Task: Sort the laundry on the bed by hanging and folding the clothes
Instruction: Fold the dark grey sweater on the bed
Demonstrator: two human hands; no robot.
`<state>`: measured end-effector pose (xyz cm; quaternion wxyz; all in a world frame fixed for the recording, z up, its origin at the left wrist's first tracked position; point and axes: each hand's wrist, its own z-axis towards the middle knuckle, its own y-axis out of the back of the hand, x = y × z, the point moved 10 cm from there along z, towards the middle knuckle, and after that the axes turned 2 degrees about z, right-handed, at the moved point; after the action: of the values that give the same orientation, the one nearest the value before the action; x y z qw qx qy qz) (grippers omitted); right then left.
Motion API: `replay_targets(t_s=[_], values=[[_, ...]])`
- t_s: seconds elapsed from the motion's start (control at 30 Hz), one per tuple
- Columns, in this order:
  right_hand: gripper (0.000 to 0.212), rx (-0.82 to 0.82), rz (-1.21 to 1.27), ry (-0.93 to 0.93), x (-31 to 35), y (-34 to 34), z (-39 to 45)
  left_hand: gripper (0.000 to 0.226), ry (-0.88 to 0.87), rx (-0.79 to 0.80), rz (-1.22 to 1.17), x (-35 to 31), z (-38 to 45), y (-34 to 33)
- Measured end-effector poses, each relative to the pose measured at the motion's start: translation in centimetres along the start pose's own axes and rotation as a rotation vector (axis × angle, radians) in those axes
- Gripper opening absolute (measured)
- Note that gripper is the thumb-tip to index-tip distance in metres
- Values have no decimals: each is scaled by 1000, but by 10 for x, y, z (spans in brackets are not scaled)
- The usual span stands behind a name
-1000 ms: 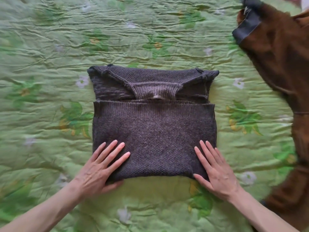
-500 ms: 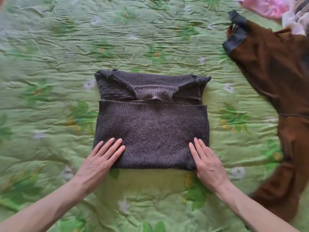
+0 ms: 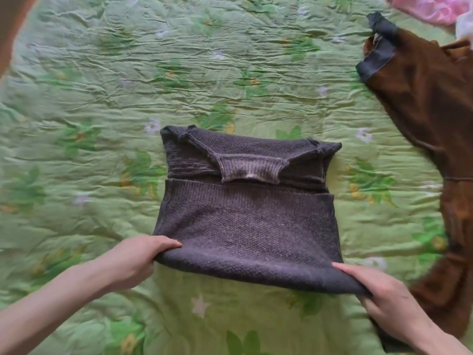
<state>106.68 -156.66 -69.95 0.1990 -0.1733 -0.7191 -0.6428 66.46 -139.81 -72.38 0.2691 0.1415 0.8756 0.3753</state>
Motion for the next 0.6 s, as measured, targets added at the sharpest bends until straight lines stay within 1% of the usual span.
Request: replay_targets(t_s=[0.03, 0.07, 0.17, 0.2, 0.27, 0.3, 0.33, 0.37, 0.47, 0.53, 0.6], values=[[51, -31, 128, -122, -13, 5, 0, 65, 0, -41, -109, 1, 1, 12], [55, -82, 234, -224, -21, 8, 3, 60, 16, -97, -241, 6, 4, 25], [49, -294, 501, -446, -43, 22, 22, 53, 118, -331, -552, 39, 8, 57], [44, -371, 597, -496, -49, 27, 31, 48, 156, -403, -654, 52, 10, 63], [29, -555, 715, -573, -57, 38, 51, 23, 194, -524, -902, 72, 17, 72], [22, -633, 753, -600, -59, 42, 63, 16, 203, -565, -1028, 78, 22, 75], [14, -693, 774, -614, -60, 44, 76, 15, 205, -609, -1131, 84, 28, 77], [14, -744, 737, -612, -59, 49, 90, 16, 217, -653, -1197, 89, 36, 81], [25, -840, 522, -603, -54, 63, 134, 24, 272, -737, -1326, 97, 71, 91], [30, -848, 441, -617, -59, 66, 164, 23, 337, -814, -1288, 102, 95, 104], [34, -797, 363, -659, -72, 64, 189, 22, 407, -904, -1156, 105, 113, 118]])
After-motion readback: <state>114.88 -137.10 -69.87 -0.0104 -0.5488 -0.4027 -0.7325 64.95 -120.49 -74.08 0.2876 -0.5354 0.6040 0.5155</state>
